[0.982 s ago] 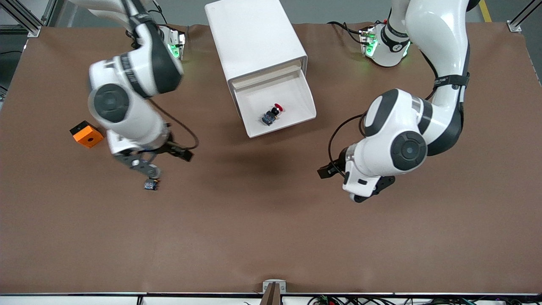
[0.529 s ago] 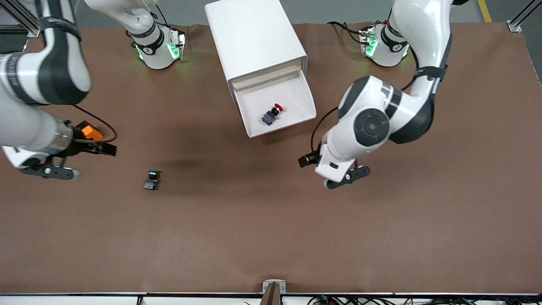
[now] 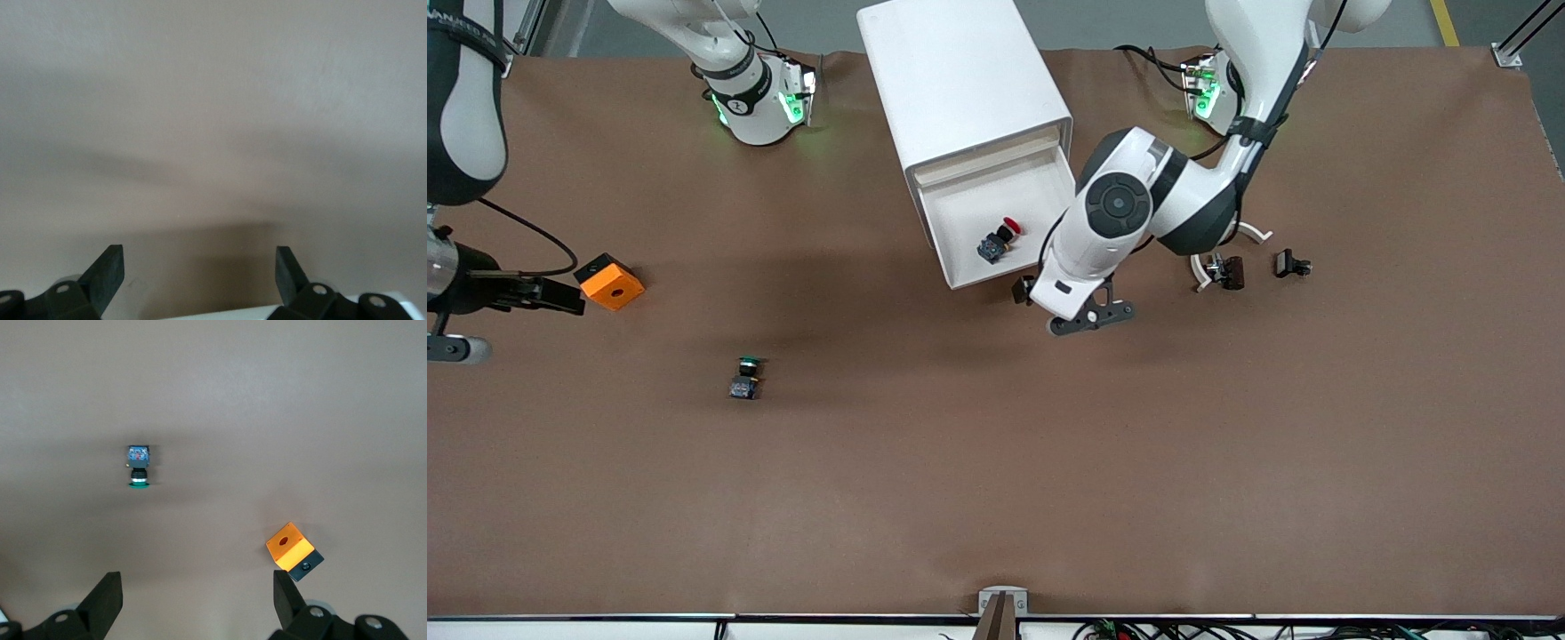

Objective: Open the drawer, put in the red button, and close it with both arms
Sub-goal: 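Push the drawer shut with the left gripper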

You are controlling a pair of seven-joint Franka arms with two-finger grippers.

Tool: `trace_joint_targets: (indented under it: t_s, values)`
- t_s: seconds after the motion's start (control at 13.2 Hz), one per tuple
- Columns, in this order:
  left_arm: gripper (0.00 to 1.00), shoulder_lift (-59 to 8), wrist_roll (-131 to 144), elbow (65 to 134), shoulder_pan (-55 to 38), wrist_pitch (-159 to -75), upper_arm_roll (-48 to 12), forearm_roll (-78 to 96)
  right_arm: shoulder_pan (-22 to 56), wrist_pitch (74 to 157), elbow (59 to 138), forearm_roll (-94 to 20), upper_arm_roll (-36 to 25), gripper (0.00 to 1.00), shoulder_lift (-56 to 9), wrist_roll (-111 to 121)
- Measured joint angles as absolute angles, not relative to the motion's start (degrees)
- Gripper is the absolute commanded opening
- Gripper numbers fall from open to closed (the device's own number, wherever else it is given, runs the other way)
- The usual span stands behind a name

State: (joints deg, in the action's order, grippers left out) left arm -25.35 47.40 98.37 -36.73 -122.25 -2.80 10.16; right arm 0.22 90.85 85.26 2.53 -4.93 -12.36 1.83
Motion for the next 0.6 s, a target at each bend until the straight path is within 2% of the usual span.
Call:
trace_joint_targets:
  t_s: [0.38, 0.6]
  values:
    - [1.00, -25.35, 48.46, 104.22, -39.82, -129.40, -2.87, 10.16, 0.25, 90.25, 82.05, 2.61, -4.23, 1.00, -12.38, 1.80]
    - [1.00, -25.36, 49.86, 105.10, -40.47, -129.92, -2.90, 10.16, -0.24, 87.07, 81.55, 1.50, -4.44, 1.00, -12.14, 1.76]
